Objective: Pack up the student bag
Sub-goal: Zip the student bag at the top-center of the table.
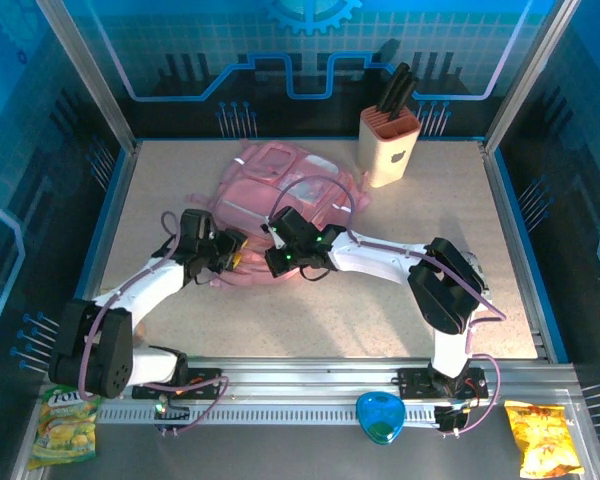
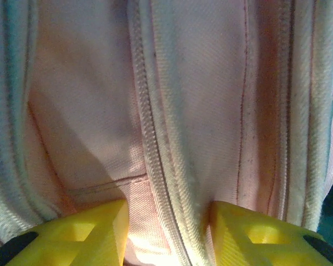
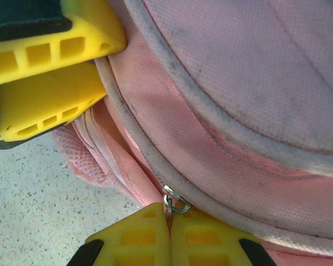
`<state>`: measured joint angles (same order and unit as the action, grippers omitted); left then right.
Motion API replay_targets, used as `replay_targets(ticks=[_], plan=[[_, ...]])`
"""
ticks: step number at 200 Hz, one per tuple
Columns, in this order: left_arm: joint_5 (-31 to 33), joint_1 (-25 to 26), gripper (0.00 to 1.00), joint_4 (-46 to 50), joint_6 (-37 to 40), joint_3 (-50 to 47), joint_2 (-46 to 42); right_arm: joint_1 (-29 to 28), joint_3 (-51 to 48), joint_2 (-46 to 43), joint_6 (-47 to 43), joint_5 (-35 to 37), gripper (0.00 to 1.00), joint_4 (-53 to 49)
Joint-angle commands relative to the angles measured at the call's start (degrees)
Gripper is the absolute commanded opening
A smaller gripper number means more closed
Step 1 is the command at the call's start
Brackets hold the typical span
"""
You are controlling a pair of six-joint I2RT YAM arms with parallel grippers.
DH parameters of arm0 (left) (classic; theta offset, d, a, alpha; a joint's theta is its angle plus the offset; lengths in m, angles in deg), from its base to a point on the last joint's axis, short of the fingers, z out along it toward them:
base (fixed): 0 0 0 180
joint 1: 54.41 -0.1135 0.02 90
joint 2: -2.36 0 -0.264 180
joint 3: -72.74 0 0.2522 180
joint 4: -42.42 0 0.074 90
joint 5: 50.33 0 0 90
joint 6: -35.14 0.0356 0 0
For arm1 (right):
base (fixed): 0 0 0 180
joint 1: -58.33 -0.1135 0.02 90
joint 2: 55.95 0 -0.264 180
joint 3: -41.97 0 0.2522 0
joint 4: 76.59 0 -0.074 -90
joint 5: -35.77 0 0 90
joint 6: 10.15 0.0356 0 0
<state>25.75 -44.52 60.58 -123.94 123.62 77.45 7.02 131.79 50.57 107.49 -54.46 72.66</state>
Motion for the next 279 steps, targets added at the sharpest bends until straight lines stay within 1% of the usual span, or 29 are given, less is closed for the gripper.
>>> replay_targets(ticks=[1,9,21,53,73,96,124,156,187,209,228,253,265,279], plan=[[1.2,0.5,0.43,-2.6,0.6,2.0,0.8,0.1,-0.8,-1.3,-0.1,-0.3,0.0,2.3],[1.4,0.5,0.42,-2.6,0.9,2.2,1.0,0.1,-1.0,-1.4,-0.1,0.1,0.0,2.1],[1.9,0.4,0.38,-1.9,1.9,2.8,1.3,0.1,-1.3,-1.8,-0.5,0.9,0.0,1.4],[3.7,0.5,0.18,-0.5,4.2,3.6,1.6,0.9,-3.4,-4.1,-3.0,6.1,0.0,-2.7],[4.4,0.3,0.09,0.8,6.1,4.2,1.5,3.1,-7.1,-7.0,-4.7,10.3,0.0,-5.1],[4.8,0.2,0.02,2.1,7.8,4.9,1.3,7.3,-10.5,-9.6,-6.1,10.8,0.0,-5.5],[4.6,0.1,0.0,2.4,8.3,5.0,1.2,11.6,-9.2,-8.5,-7.9,12.3,0.01,-6.3],[3.1,0.1,0.0,1.9,8.4,5.0,1.6,15.7,-3.7,-4.7,-8.6,14.7,0.09,-7.9],[1.9,0.1,0.0,2.2,9.3,5.3,1.6,19.8,1.1,-1.6,-9.4,14.6,0.11,-9.1],[0.1,0.1,0.0,1.8,9.9,5.9,2.3,21.9,5.3,0.9,-7.3,14.6,0.13,-12.8],[-1.7,0.1,0.0,1.2,10.4,6.3,3.2,22.4,7.3,1.7,-6.6,14.3,0.16,-14.5],[-3.2,0.2,0.02,0.8,10.7,6.7,4.2,22.4,6.2,-1.6,-5.3,12.8,0.28,-13.7],[-3.6,0.1,0.04,0.8,10.7,6.9,4.4,22.3,4.9,-3.9,-4.0,12.5,0.37,-13.4],[-3.8,0.1,0.05,0.8,10.9,7.1,4.5,22.0,2.7,-7.1,-2.7,9.7,0.48,-12.3]])
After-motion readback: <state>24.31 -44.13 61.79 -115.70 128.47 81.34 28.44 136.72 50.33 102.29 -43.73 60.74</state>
